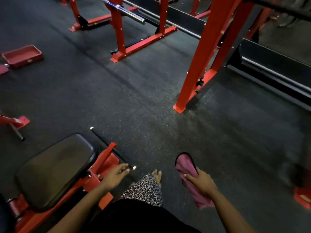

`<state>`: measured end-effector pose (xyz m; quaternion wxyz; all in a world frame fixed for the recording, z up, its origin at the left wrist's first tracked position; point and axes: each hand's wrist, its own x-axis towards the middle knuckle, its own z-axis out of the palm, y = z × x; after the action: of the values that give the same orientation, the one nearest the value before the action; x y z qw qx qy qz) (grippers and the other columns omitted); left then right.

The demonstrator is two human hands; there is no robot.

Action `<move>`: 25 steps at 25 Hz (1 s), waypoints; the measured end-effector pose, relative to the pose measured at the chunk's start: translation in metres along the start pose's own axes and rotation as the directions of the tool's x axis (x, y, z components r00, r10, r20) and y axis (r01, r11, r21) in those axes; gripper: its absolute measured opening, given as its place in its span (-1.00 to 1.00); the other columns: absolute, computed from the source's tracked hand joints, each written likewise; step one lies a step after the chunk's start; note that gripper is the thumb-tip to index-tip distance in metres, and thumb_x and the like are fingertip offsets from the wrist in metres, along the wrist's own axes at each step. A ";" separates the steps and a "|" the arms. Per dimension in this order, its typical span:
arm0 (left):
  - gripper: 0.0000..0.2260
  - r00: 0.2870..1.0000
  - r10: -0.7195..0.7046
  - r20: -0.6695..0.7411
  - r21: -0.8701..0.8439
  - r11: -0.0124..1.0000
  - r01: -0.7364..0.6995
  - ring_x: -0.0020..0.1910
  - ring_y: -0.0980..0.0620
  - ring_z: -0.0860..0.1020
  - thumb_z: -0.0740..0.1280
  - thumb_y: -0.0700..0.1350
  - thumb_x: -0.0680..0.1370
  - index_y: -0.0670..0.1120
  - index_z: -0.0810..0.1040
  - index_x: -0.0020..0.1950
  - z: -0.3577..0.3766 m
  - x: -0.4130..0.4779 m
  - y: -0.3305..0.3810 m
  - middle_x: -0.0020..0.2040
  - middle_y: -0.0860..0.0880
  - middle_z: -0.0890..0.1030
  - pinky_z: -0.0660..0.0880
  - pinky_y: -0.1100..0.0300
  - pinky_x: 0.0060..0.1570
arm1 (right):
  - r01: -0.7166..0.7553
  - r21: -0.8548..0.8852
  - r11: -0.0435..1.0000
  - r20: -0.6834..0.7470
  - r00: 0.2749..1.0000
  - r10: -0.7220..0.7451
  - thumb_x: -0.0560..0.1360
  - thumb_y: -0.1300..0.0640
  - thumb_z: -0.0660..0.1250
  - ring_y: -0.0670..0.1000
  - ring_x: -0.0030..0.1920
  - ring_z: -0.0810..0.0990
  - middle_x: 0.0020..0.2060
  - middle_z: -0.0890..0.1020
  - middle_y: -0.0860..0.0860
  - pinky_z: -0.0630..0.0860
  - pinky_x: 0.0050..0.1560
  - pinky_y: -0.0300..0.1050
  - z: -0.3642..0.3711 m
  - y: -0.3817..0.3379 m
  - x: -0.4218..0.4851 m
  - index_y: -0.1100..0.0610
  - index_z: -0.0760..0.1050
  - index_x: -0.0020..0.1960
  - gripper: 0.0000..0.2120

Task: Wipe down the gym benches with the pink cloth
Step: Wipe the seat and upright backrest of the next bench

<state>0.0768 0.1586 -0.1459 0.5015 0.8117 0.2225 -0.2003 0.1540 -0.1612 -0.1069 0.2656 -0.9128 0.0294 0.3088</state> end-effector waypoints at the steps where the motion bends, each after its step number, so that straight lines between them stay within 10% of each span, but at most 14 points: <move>1: -0.71 0.999 -0.027 -0.025 -0.007 1.000 0.027 0.18 0.12 0.38 0.25 -0.25 0.57 -0.27 0.43 0.29 -0.001 0.014 0.000 0.16 0.00 0.44 0.21 0.47 0.03 | 0.037 -0.023 0.999 0.011 0.999 -0.037 0.47 -0.14 0.32 0.14 0.17 0.54 0.19 0.58 0.10 0.42 0.02 -0.12 -0.010 -0.012 0.025 0.06 0.42 0.29 -0.53; 8: -0.70 0.917 -0.326 -0.230 -0.270 0.927 0.262 0.19 0.03 0.42 0.29 -0.28 0.54 -0.30 0.43 0.26 -0.053 0.150 0.032 0.20 -0.16 0.50 0.33 0.45 -0.04 | 0.365 -0.190 0.911 0.182 0.925 -0.333 0.44 -0.20 0.32 0.12 0.14 0.54 0.16 0.56 0.06 0.45 0.07 -0.05 -0.086 -0.150 0.199 0.02 0.39 0.27 -0.51; 20: -0.65 0.889 -0.285 -0.357 -0.266 0.944 0.196 0.31 -0.05 0.44 0.27 -0.16 0.57 -0.21 0.40 0.34 -0.205 0.355 0.122 0.32 -0.16 0.45 0.29 0.29 0.24 | 0.532 -0.451 0.717 0.346 0.844 -0.409 0.41 -0.27 0.32 0.09 0.20 0.52 0.22 0.55 0.03 0.41 0.09 -0.09 -0.162 -0.327 0.487 -0.01 0.41 0.31 -0.44; 25: -0.62 0.709 -0.544 -0.449 -0.561 0.789 0.250 0.30 -0.06 0.44 0.31 -0.14 0.55 -0.19 0.40 0.35 -0.284 0.387 0.114 0.29 -0.10 0.48 0.31 0.11 0.32 | 0.664 -0.436 0.608 0.491 0.741 -0.458 0.41 -0.22 0.34 0.14 0.18 0.53 0.22 0.54 0.09 0.44 0.10 -0.05 -0.135 -0.480 0.592 0.03 0.40 0.34 -0.42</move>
<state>0.4871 0.4323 -0.1568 0.5269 0.6193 0.5820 0.0141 0.8108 0.2478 -0.1354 0.0562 -0.8435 -0.4041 0.3494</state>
